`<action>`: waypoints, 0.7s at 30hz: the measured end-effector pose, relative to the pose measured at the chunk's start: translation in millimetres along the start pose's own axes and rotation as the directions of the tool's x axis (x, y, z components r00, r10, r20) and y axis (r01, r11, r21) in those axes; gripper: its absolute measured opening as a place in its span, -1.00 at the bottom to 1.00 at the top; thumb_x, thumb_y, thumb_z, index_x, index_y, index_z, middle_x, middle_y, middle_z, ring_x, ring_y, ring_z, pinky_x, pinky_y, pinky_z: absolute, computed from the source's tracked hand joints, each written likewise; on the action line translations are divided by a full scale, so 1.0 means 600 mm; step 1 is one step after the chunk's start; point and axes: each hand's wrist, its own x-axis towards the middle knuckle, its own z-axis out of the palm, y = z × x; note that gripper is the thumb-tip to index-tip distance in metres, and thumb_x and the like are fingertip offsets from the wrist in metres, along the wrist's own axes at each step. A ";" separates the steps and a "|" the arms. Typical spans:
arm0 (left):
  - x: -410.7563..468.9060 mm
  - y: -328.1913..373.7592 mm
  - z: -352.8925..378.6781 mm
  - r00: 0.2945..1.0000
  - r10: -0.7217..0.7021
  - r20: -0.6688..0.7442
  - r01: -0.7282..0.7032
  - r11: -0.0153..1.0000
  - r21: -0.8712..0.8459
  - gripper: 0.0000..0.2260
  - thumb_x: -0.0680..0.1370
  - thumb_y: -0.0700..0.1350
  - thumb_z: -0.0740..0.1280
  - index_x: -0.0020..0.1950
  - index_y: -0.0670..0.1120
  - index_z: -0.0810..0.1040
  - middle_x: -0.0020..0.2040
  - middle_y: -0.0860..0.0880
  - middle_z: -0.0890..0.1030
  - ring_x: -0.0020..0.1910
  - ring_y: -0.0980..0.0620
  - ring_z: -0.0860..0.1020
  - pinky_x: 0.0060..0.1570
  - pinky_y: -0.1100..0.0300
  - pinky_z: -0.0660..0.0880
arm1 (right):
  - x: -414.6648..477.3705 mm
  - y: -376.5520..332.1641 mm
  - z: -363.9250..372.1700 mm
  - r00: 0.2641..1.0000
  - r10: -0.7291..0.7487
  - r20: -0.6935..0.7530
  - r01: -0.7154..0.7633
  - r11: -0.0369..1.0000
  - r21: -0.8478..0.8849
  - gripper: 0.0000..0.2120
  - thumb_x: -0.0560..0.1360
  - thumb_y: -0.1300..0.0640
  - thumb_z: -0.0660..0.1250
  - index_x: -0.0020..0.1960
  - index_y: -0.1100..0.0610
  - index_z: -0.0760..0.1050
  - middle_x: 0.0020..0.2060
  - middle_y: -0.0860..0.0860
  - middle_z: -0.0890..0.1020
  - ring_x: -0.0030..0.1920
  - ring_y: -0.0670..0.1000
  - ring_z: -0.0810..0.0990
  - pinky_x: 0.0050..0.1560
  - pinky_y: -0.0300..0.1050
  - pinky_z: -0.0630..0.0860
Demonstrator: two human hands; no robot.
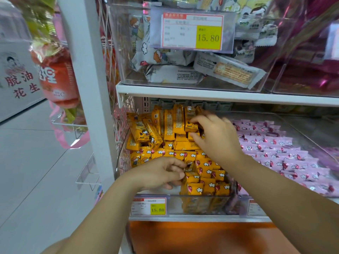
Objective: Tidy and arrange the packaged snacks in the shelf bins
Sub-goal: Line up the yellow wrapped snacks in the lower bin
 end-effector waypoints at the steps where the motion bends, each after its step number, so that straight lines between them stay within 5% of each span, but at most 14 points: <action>1: -0.001 0.000 0.000 1.000 -0.004 -0.005 0.004 1.000 -0.007 -0.68 0.60 -0.16 0.27 0.35 -0.06 0.41 0.15 -0.04 0.56 0.08 0.03 0.62 -0.01 0.25 0.56 | 0.001 -0.001 0.003 1.000 0.009 0.001 -0.009 1.000 0.028 -0.72 0.48 0.07 0.41 0.18 0.06 0.55 0.05 0.02 0.62 0.03 0.08 0.59 0.10 0.03 0.44; 7: -0.009 0.012 -0.006 0.991 0.070 -0.116 -0.076 0.996 -0.042 -0.81 0.60 -0.13 0.27 0.19 0.04 0.52 0.13 0.01 0.61 0.09 0.12 0.61 0.12 0.15 0.55 | -0.023 0.009 0.003 0.977 -0.024 -0.210 0.071 0.973 0.219 -0.85 0.44 0.18 0.41 0.00 0.18 0.58 -0.13 0.03 0.60 -0.25 -0.04 0.54 -0.22 -0.02 0.56; 11: -0.016 0.032 -0.007 0.932 0.207 -0.299 -0.261 0.953 -0.153 -0.84 0.60 -0.10 0.25 0.11 0.08 0.57 0.05 0.08 0.67 0.08 0.14 0.61 0.18 0.10 0.52 | -0.077 0.005 -0.015 0.932 -0.075 -0.354 0.178 0.946 0.270 -0.82 0.47 0.12 0.34 -0.01 0.20 0.58 -0.07 0.04 0.62 -0.17 -0.09 0.55 -0.23 -0.02 0.58; 14: -0.023 0.041 0.000 0.917 0.238 -0.319 -0.342 0.883 -0.322 -0.75 0.49 0.05 0.28 0.14 0.09 0.53 0.03 0.03 0.68 0.02 0.08 0.64 0.04 0.18 0.56 | -0.120 -0.003 -0.019 0.891 -0.193 -0.411 0.309 0.921 0.237 -0.86 0.46 0.17 0.38 0.01 0.12 0.54 -0.04 0.01 0.62 -0.06 -0.06 0.57 -0.08 -0.12 0.53; 18: -0.030 0.047 0.015 0.900 0.277 -0.338 -0.395 0.846 -0.358 -0.57 0.34 0.06 0.34 0.20 0.05 0.49 -0.12 0.07 0.68 -0.09 0.12 0.63 -0.15 0.27 0.53 | -0.128 -0.005 -0.014 0.855 -0.385 -0.349 0.473 0.854 0.217 -0.82 0.48 0.23 0.38 0.05 0.09 0.49 0.01 0.00 0.61 -0.06 0.00 0.58 -0.03 -0.19 0.45; 21: -0.034 0.042 0.003 0.857 0.308 -0.414 -0.439 0.856 -0.272 -0.66 0.40 -0.08 0.39 0.17 -0.06 0.52 -0.11 -0.01 0.66 -0.10 0.07 0.61 -0.07 0.23 0.54 | -0.121 0.002 -0.014 0.867 -0.433 -0.248 0.487 0.842 0.232 -0.90 0.51 0.18 0.37 0.02 0.10 0.56 0.03 0.01 0.63 -0.05 -0.01 0.61 -0.08 -0.12 0.52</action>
